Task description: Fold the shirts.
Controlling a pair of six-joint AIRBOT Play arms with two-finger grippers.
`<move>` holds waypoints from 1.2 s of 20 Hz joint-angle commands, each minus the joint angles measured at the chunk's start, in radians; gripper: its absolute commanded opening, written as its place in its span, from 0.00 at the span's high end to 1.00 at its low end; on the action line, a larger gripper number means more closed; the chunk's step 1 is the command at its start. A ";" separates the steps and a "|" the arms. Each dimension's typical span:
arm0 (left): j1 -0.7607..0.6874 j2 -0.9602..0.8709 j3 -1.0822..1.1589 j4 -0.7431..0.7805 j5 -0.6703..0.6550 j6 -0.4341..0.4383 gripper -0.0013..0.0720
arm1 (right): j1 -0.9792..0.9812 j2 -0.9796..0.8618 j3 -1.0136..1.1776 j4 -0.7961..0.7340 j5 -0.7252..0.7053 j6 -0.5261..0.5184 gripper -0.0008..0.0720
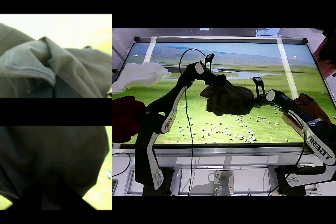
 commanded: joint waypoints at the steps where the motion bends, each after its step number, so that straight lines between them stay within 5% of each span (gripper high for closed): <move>1: 0.000 0.003 0.018 -0.044 0.056 -0.001 0.97 | -0.002 -0.032 -0.002 0.039 -0.049 0.006 0.95; 7: 0.001 0.157 0.101 -0.018 0.142 0.140 0.97 | -0.051 0.076 0.094 -0.048 0.051 0.007 0.96; 14: -0.018 0.539 0.101 0.018 0.070 0.207 0.97 | -0.088 0.413 0.312 -0.240 0.148 0.011 0.96; 17: -0.064 0.674 0.101 0.018 0.043 0.213 0.97 | -0.088 0.492 0.463 -0.217 0.174 0.011 0.96; 21: -0.135 0.782 0.101 0.024 0.028 0.238 0.97 | -0.087 0.489 0.548 -0.072 0.385 0.003 0.95; 22: -0.138 0.785 0.101 0.026 0.002 0.238 0.97 | -0.085 0.478 0.529 -0.012 0.438 -0.002 0.82; 23: -0.137 0.785 0.096 0.031 -0.026 0.235 0.97 | -0.081 0.463 0.502 0.040 0.475 -0.008 0.53; 24: -0.137 0.785 0.078 0.050 -0.044 0.226 0.97 | -0.072 0.444 0.464 0.080 0.499 -0.016 0.42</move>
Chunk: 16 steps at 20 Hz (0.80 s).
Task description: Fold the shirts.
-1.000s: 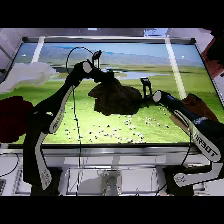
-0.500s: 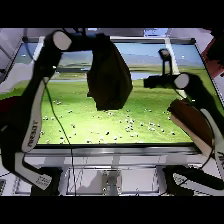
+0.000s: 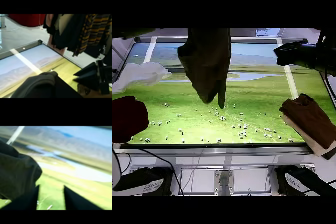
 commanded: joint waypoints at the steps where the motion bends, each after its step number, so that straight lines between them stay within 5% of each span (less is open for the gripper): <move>1: -0.017 0.032 -0.036 0.045 -0.072 -0.015 0.97 | 0.026 -0.037 -0.072 0.157 0.130 -0.023 0.42; 4: -0.017 0.024 -0.076 0.106 -0.102 -0.044 0.97 | 0.111 -0.105 -0.222 0.178 0.058 -0.032 0.40; 11: -0.016 0.008 -0.076 0.339 -0.101 -0.052 0.97 | 0.320 -0.201 -0.411 0.189 -0.022 -0.286 0.38; 16: -0.016 0.007 -0.076 0.370 -0.101 -0.050 0.97 | 0.322 -0.264 -0.457 0.187 -0.323 -0.276 0.38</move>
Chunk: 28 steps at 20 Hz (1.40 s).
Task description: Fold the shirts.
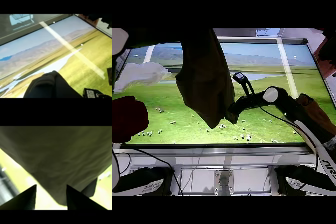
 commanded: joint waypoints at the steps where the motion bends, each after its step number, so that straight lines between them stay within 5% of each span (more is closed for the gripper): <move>1: 0.000 -0.001 0.000 0.058 -0.001 0.000 0.97 | 0.013 -0.083 -0.028 0.050 -0.222 -0.017 0.38; 6: 0.000 -0.002 0.000 0.111 -0.002 -0.001 0.97 | 0.015 -0.288 -0.028 0.335 -0.341 -0.026 0.42; 7: 0.000 -0.002 0.000 0.116 -0.002 0.000 0.97 | 0.015 -0.305 -0.028 0.356 -0.362 -0.026 0.61; 8: 0.000 -0.002 0.000 0.122 -0.003 0.000 0.97 | 0.015 -0.311 -0.028 0.365 -0.391 -0.025 0.91; 9: 0.000 -0.002 0.000 0.129 -0.004 0.000 0.97 | 0.014 -0.309 -0.026 0.376 -0.418 -0.024 0.95; 16: 0.000 0.000 0.002 0.337 -0.019 -0.055 0.97 | -0.046 -0.227 0.162 0.238 -0.329 0.003 0.96; 22: 0.000 0.001 0.003 0.341 -0.070 -0.098 0.97 | -0.070 -0.158 0.187 0.102 -0.145 0.038 0.96; 28: 0.000 0.014 0.038 0.349 -0.052 -0.097 0.97 | -0.121 -0.080 0.256 -0.241 -0.092 0.242 0.96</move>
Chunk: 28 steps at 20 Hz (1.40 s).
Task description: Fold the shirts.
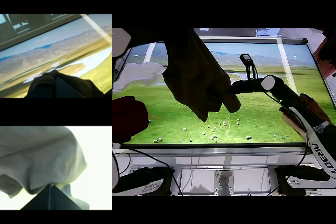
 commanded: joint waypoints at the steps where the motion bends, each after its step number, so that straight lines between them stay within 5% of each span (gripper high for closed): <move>1: 0.000 0.015 0.042 0.009 0.009 -0.003 0.97 | -0.049 0.082 0.080 -0.246 0.070 0.111 0.96; 6: -0.002 0.127 0.061 -0.114 0.027 -0.002 0.97 | -0.157 0.298 0.335 -0.353 0.122 0.114 0.96; 10: -0.002 0.196 0.061 -0.315 -0.047 0.082 0.97 | -0.161 0.362 0.547 -0.354 0.133 0.085 0.96; 15: 0.000 0.182 -0.131 -0.074 -0.434 -0.046 0.97 | -0.162 0.277 0.537 -0.350 0.233 0.093 0.96; 17: 0.000 0.171 -0.293 0.014 -0.487 -0.060 0.97 | -0.162 0.195 0.499 -0.352 0.264 0.095 0.96; 19: 0.010 0.166 -0.469 0.114 -0.344 -0.067 0.97 | -0.161 0.099 0.455 -0.354 0.259 0.143 0.96; 23: 0.096 0.135 -0.588 0.143 -0.074 -0.221 0.97 | -0.161 -0.061 0.415 -0.352 0.258 0.182 0.96; 28: 0.130 0.137 -0.525 0.142 0.075 -0.212 0.97 | -0.161 -0.078 0.421 -0.380 0.182 0.181 0.96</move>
